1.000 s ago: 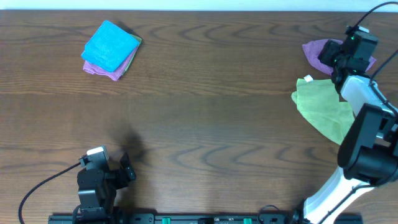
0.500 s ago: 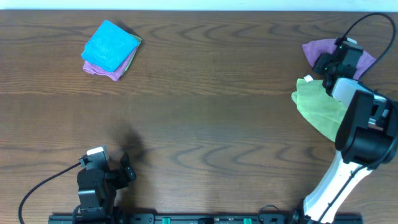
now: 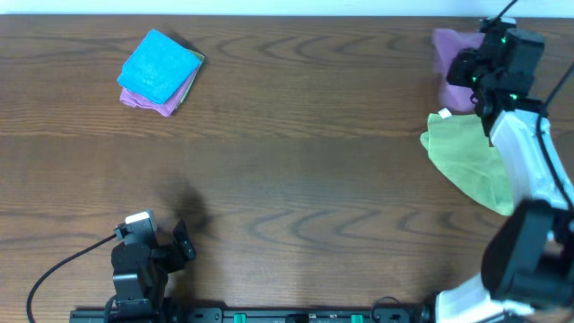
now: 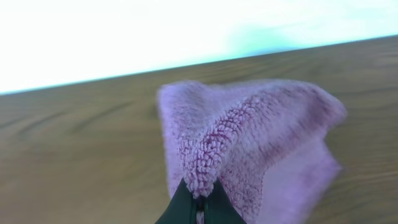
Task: Fold the cloth
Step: 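Lift the purple cloth with the right gripper and drag it toward center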
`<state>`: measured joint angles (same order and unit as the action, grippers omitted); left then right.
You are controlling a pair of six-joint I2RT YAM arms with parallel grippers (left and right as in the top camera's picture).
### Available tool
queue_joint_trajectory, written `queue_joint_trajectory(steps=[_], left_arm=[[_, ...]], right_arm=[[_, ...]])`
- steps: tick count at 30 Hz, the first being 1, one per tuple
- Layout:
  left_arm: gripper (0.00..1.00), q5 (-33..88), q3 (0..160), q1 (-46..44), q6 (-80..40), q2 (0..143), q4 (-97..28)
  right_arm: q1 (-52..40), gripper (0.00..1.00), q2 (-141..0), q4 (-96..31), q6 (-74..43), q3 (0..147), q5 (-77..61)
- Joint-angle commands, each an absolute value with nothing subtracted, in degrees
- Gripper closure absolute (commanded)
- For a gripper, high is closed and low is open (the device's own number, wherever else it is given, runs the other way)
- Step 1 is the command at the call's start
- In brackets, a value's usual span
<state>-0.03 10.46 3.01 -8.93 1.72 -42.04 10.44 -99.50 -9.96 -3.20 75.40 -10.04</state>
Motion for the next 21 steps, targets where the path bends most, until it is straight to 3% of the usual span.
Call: queue_joint_trajectory(steps=[1,9,21], left_arm=[[0.05,-0.54,9.32,3.31,-8.12,1.21,-42.57],[0.05,-0.54,9.32,3.31,-8.12,1.21,-42.57],[0.05,-0.54,9.32,3.31,-8.12,1.21,-42.59]], right_arm=[[7.27,0.99,-94.65,-14.63,-1.54,75.81,-17.47],[-3.53,0.99,-86.3,-27.64,-0.45,75.81,-19.55],[-23.62,0.99,-85.56,-43.35,3.29,75.81,-21.47]])
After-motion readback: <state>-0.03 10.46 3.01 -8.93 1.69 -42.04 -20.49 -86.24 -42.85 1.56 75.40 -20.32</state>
